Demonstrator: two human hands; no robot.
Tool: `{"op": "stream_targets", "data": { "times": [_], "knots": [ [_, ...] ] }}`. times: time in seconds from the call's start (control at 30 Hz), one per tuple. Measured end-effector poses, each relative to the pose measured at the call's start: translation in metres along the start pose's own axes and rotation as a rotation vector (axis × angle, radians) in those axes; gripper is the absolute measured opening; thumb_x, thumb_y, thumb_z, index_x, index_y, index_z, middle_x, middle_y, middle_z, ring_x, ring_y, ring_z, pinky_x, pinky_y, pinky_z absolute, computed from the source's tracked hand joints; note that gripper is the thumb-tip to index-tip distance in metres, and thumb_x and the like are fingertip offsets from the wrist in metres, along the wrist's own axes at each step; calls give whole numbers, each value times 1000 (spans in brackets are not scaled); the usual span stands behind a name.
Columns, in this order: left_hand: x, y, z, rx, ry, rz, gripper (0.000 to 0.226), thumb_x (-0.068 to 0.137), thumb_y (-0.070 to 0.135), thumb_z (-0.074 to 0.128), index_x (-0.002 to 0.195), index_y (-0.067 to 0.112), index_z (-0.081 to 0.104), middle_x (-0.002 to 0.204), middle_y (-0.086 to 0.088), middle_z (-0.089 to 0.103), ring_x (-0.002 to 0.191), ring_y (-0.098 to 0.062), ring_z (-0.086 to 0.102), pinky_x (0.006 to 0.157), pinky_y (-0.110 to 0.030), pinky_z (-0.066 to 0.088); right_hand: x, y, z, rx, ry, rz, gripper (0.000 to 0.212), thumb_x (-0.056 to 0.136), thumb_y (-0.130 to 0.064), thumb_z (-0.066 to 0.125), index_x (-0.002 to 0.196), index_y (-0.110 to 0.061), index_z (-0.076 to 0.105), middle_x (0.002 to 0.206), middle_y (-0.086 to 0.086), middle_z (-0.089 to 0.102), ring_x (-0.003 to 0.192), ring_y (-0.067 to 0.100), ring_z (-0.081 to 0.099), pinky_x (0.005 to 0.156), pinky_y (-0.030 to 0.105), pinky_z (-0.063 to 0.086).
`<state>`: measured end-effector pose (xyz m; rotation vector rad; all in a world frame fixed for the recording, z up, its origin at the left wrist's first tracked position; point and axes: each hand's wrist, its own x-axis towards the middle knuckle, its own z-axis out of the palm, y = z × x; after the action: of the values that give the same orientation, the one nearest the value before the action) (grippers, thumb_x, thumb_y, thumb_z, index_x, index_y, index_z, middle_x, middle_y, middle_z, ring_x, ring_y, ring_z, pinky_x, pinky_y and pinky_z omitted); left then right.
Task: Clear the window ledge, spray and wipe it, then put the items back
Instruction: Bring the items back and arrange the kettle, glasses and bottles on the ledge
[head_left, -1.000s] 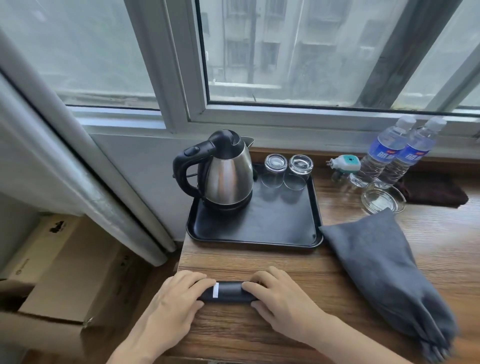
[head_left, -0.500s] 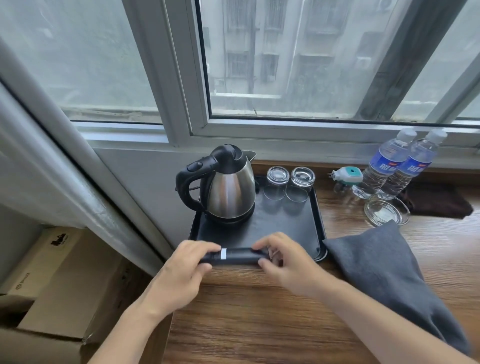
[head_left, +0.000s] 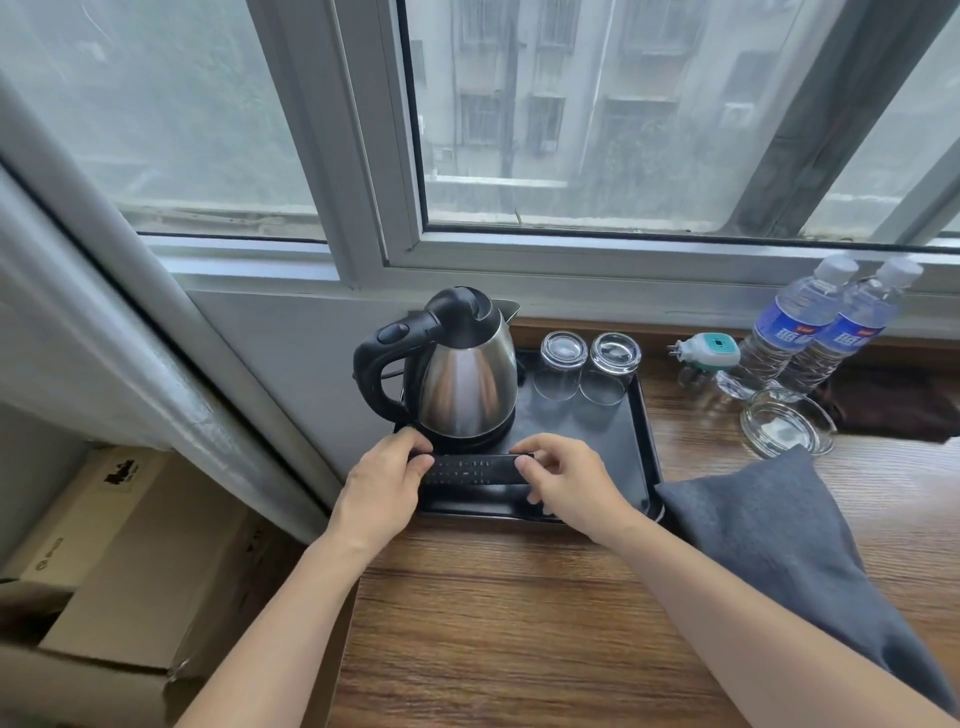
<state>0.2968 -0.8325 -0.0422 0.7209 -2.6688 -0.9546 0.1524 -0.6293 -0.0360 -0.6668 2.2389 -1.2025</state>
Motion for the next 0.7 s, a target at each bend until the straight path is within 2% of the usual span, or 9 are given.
{"op": "stream_targets", "data": {
  "times": [0.1, 0.2, 0.3, 0.43, 0.57, 0.7],
  "knots": [
    [-1, -6, -4, 55, -192, 64, 29, 102, 25, 62, 130, 23, 56, 126, 8, 59, 116, -14, 56, 98, -30, 44, 2, -2, 1, 8, -24, 67, 11, 101, -18, 63, 106, -18, 73, 74, 11, 70, 45, 6, 60, 50, 23, 50],
    [-2, -10, -6, 126, -295, 122, 49, 98, 29, 68, 142, 25, 47, 136, 7, 51, 124, -13, 51, 104, -26, 40, 5, -1, 0, 7, -69, 120, 10, 102, -24, 62, 108, -22, 70, 67, 5, 73, 45, 14, 58, 54, 26, 51],
    [5, -14, -6, 264, -268, 221, 49, 97, 29, 69, 142, 22, 50, 132, 1, 57, 122, -20, 54, 106, -32, 42, 9, 0, 0, -21, -103, 126, 8, 103, -25, 61, 108, -25, 66, 68, 8, 75, 46, 18, 58, 54, 28, 50],
    [15, -19, -13, 585, -283, 383, 51, 98, 44, 63, 145, 28, 52, 135, 2, 60, 127, -23, 53, 108, -39, 39, 10, -5, 2, -97, -136, 120, 5, 103, -22, 58, 104, -21, 62, 74, 14, 74, 43, 15, 61, 51, 28, 52],
    [27, -19, -23, 595, -379, 383, 51, 96, 51, 63, 143, 35, 54, 141, 6, 55, 135, -19, 45, 111, -40, 33, 13, -8, 7, -211, -153, 100, 6, 101, -21, 59, 100, -18, 64, 74, 9, 74, 47, 15, 67, 51, 27, 54],
    [34, -15, -26, 580, -459, 391, 48, 95, 48, 66, 140, 34, 59, 137, 5, 58, 132, -19, 48, 112, -39, 34, 17, -11, 13, -291, -181, 96, 8, 100, -23, 61, 102, -18, 66, 80, 5, 76, 51, 19, 70, 58, 27, 57]
  ]
}}
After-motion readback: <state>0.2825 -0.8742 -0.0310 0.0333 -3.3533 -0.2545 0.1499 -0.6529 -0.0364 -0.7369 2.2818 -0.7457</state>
